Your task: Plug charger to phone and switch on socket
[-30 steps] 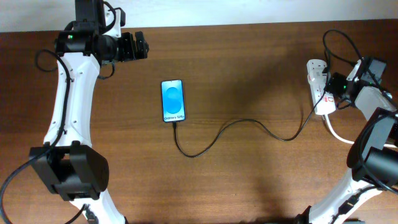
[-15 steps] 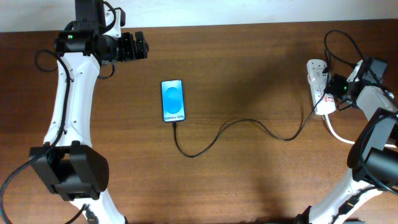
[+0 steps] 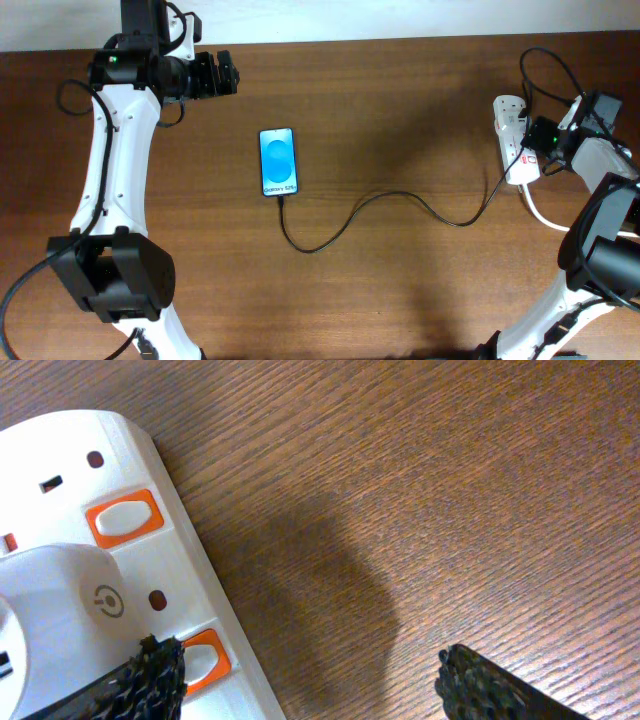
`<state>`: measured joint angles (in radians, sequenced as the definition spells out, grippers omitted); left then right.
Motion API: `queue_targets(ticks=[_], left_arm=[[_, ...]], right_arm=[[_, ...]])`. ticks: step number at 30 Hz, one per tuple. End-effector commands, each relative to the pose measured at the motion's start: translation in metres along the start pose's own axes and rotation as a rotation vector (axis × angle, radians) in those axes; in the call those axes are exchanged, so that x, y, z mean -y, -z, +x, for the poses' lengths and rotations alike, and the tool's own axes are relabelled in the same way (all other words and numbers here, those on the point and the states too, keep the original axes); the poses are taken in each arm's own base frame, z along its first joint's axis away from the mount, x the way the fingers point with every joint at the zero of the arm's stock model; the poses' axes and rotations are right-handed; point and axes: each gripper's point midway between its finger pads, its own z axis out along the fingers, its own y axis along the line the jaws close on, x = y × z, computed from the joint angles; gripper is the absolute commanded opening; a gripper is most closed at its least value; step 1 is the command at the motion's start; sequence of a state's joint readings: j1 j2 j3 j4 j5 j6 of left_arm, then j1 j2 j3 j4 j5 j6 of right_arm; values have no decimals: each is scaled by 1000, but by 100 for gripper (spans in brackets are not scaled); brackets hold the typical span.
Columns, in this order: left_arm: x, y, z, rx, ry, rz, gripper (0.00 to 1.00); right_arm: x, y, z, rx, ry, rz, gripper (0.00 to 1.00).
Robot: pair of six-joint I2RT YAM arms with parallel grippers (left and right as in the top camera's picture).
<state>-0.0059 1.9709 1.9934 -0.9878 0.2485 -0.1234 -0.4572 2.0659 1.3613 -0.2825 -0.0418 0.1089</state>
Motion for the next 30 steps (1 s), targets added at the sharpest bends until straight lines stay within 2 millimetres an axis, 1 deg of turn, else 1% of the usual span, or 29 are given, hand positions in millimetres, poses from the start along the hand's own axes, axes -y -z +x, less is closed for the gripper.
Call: queue_targets(ticks=[1, 5, 12, 15, 18, 21, 26, 28, 30], left_arm=[[0, 8, -5, 20, -12, -9, 99], [0, 8, -5, 20, -12, -9, 100], [0, 8, -5, 20, -12, -9, 99], [0, 8, -5, 20, -13, -8, 100], [0, 8, -5, 20, -13, -8, 99], [0, 8, -5, 20, -12, -9, 99], [0, 8, -5, 20, -12, -9, 100], [0, 8, -5, 20, -12, -9, 100], [0, 8, -5, 20, -12, -9, 100]], right_arm=[[-7, -9, 13, -34, 12, -15, 84], [-14, -8, 15, -43, 12, -59, 83], [-15, -9, 21, -64, 11, -65, 83], [-22, -9, 23, -71, 17, -90, 83], [-28, -15, 30, -88, 30, -95, 83], [-31, -24, 42, -123, 32, -104, 83], [-34, -23, 47, -146, 29, -122, 83], [-42, -21, 49, -155, 49, -173, 84], [-45, -21, 52, -163, 51, -183, 84]])
